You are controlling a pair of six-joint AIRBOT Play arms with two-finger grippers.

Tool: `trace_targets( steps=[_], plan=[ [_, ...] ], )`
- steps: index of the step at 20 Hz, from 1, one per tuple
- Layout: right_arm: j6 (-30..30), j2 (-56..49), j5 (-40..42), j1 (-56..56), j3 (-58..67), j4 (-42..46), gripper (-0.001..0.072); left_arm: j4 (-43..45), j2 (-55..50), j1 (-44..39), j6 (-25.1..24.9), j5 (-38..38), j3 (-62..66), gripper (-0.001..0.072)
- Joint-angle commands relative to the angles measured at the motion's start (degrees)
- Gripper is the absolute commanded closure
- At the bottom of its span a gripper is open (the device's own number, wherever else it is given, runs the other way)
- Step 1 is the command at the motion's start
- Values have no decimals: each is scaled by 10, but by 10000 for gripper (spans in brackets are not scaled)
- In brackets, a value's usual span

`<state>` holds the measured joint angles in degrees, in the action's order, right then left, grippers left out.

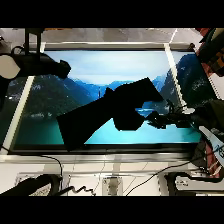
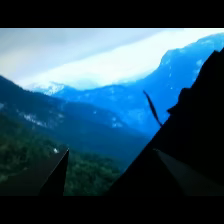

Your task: Fold the clothes and pants, and hang the long-sleeved shirts on hangers.

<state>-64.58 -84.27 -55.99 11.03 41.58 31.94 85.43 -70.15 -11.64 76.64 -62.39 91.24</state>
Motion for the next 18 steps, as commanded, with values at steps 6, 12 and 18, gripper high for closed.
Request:
trace_targets(
  steps=[6, 12, 18],
  plan=[
    [69, -51, 43, -24, 0, -97, 333, -111, -67, 151, 3, -149, 0, 221],
    [193, -51, 50, -46, 0, -112, 695, -209, -63, 247, -12, -245, -72, 222],
    [198, -49, 50, -46, 0, -112, 696, -311, -4, 323, -50, -192, -360, 222]
  ],
)
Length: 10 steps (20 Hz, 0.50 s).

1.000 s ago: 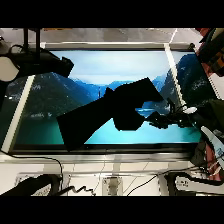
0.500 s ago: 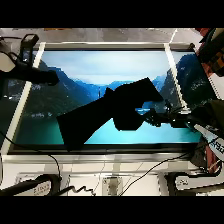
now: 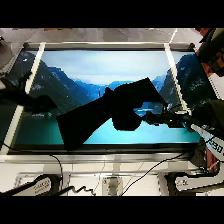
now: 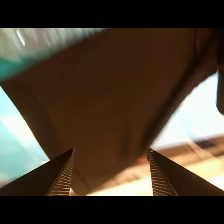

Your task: Fold the clothes and pants, and hang the long-sleeved shirts on hangers.

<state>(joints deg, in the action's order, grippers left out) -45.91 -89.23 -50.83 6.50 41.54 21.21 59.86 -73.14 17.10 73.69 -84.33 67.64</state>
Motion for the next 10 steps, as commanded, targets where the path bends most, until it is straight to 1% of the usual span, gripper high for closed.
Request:
trace_targets(
  steps=[1, 4, 6, 7, 8, 10],
  plan=[
    [11, 1, -2, -1, 0, -5, 696, -56, 39, 48, -23, 47, -177, 221],
    [11, 1, -2, -1, 0, -5, 696, -61, 70, 85, -53, 69, -292, 218],
    [11, 1, -2, -1, 0, -12, 695, -61, 81, 93, -56, 103, -345, 217],
    [10, 1, -3, -1, 0, -18, 696, -62, 82, 93, -56, 127, -366, 196],
    [10, 1, -6, -1, 0, -23, 696, -66, 82, 93, -56, 149, -384, 151],
    [10, 1, -8, -1, 0, -31, 696, -58, 82, 93, -57, 169, -413, 147]
  ],
)
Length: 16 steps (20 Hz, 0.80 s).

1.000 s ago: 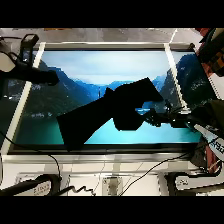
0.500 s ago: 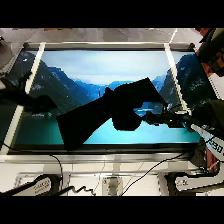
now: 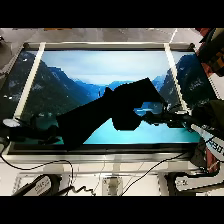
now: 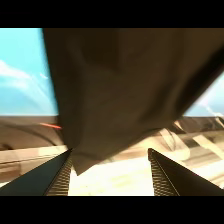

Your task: Fold the clothes and pants, and hang the long-sleeved shirts on hangers.

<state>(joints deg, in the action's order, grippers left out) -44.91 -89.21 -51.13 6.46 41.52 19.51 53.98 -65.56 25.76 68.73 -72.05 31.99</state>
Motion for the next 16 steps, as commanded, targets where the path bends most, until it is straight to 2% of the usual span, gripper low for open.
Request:
trace_targets(
  steps=[1, 5, 7, 8, 9, 10, 11, 16],
  plan=[
    [0, 0, -5, -1, 0, -16, 696, 14, 6, 6, -12, 53, -68, 147],
    [1, 1, -5, -1, 0, -16, 696, 21, 6, -1, -54, 75, -115, 147],
    [15, 9, -5, -1, 0, -15, 696, 4, 6, -19, -53, 115, -132, 168],
    [23, 17, -6, -1, 0, -14, 696, -11, 6, -28, -54, 127, -132, 261],
    [26, 30, -5, -1, 0, -11, 696, -30, 6, -37, -61, 141, -130, 429],
    [27, 44, -4, -1, 0, -9, 696, -54, 6, -43, -83, 155, -127, 662],
    [27, 62, -2, -1, 0, -5, 696, -76, 6, -43, -104, 168, -119, 694],
    [37, 161, 17, -1, 53, 44, 696, -91, 6, -43, -107, 184, 35, 696]
  ],
)
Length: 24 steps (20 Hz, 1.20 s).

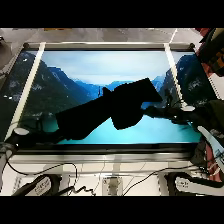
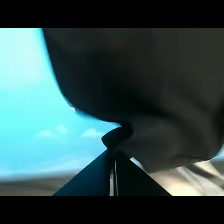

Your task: Fold the clothes and pants, and hang the long-sleeved shirts on hangers.

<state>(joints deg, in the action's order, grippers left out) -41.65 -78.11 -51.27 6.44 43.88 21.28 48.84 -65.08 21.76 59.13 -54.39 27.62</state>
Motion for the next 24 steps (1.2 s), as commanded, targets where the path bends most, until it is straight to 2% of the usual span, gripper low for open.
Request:
trace_targets(
  steps=[1, 2, 4, 6, 9, 12, 14, 17, 19, 20, 24],
  plan=[
    [2, 69, 41, 0, 54, 33, 697, -39, 1, -3, -8, 12, 129, 696],
    [-5, 83, 66, 0, 81, 36, 696, -39, 1, -3, 12, 26, 187, 696],
    [-57, 103, 119, 0, 148, 72, 697, -39, 1, -3, 64, 82, 295, 697],
    [-127, 106, 139, 0, 229, 144, 697, -38, 1, -2, 78, 145, 392, 697],
    [-232, 106, 154, 0, 343, 307, 697, 17, 1, 13, 116, 208, 501, 698],
    [-319, 106, 137, 2, 423, 492, 697, 130, 2, 51, 153, 206, 543, 698],
    [-367, 106, 91, 20, 457, 570, 697, 178, 1, 85, 177, 176, 542, 696],
    [-388, 104, -69, 70, 467, 596, 697, 252, -14, 127, 175, 69, 541, 695],
    [-387, 105, -198, 94, 445, 604, 697, 321, -37, 135, 153, -5, 532, 695],
    [-385, 109, -237, 101, 423, 608, 697, 355, -49, 135, 135, -40, 518, 695],
    [-365, 168, -295, 101, 267, 638, 698, 470, -90, 143, 108, -133, 416, 695]
  ],
)
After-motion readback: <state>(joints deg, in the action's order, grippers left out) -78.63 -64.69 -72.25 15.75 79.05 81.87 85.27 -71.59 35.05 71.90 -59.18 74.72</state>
